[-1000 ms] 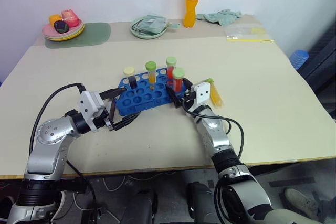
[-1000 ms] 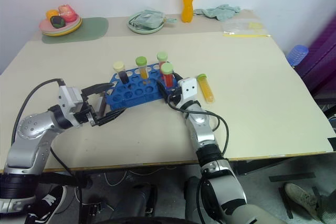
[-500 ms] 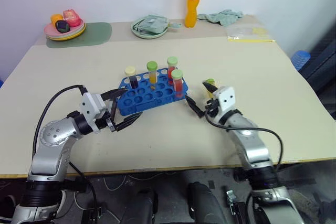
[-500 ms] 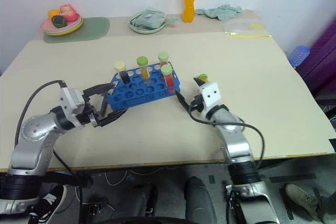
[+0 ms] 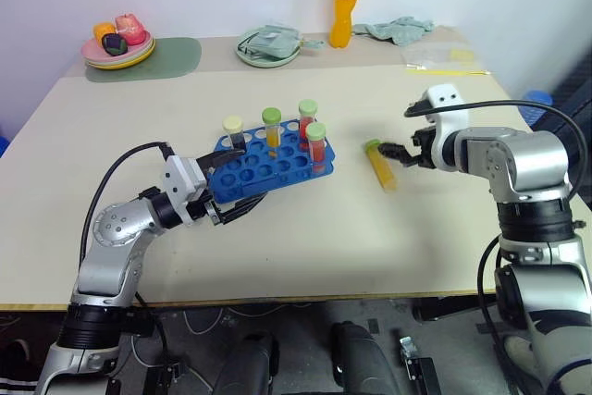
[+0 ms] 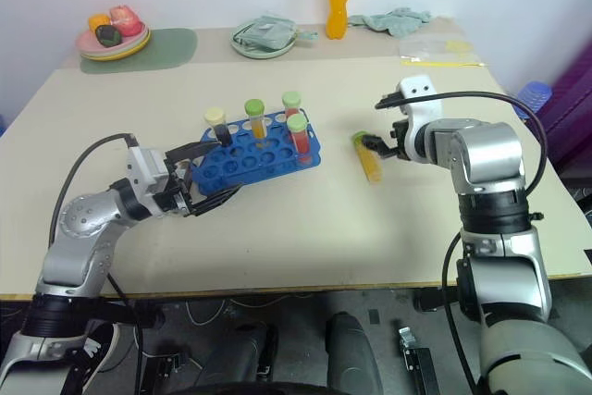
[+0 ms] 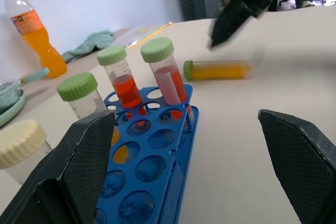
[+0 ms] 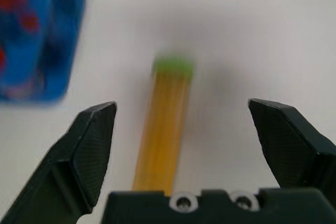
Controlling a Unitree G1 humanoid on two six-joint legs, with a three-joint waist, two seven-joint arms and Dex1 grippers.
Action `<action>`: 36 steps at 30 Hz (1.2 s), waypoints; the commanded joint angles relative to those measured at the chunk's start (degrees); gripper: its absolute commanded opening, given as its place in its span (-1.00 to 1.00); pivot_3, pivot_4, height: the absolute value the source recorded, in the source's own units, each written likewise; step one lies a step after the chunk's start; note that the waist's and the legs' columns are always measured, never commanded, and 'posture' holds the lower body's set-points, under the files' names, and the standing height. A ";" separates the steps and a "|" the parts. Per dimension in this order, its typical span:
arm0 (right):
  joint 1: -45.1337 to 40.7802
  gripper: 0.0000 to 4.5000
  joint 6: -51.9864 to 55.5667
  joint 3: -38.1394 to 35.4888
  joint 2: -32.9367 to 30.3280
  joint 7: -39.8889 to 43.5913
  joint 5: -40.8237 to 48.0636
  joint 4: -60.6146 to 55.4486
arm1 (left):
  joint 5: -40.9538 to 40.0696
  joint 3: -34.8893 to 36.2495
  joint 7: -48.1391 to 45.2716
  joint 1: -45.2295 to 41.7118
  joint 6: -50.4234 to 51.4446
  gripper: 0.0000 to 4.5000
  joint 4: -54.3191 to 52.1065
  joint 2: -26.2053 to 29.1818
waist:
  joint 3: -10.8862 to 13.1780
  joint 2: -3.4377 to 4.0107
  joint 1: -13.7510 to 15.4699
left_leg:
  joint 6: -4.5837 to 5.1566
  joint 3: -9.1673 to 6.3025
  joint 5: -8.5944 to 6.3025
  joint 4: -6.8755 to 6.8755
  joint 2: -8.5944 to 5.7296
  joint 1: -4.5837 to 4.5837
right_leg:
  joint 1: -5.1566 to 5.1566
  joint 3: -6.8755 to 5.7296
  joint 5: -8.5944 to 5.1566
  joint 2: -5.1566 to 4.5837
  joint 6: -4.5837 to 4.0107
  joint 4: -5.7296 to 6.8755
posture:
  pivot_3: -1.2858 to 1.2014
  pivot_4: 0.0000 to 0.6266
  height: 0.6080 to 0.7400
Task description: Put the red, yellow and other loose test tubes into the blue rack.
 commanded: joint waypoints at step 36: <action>-15.50 -0.64 0.59 14.59 4.03 4.26 -7.52 25.52 | 0.40 0.78 3.41 3.24 -0.58 1.00 -3.73 -0.08 | 0.01 0.02 0.34 | 0.10 -0.01 -0.07 0.00 -0.02 -0.11 | 0.03 -0.08 0.06 0.01 0.05 -0.35 | 0.03 -0.52 1.00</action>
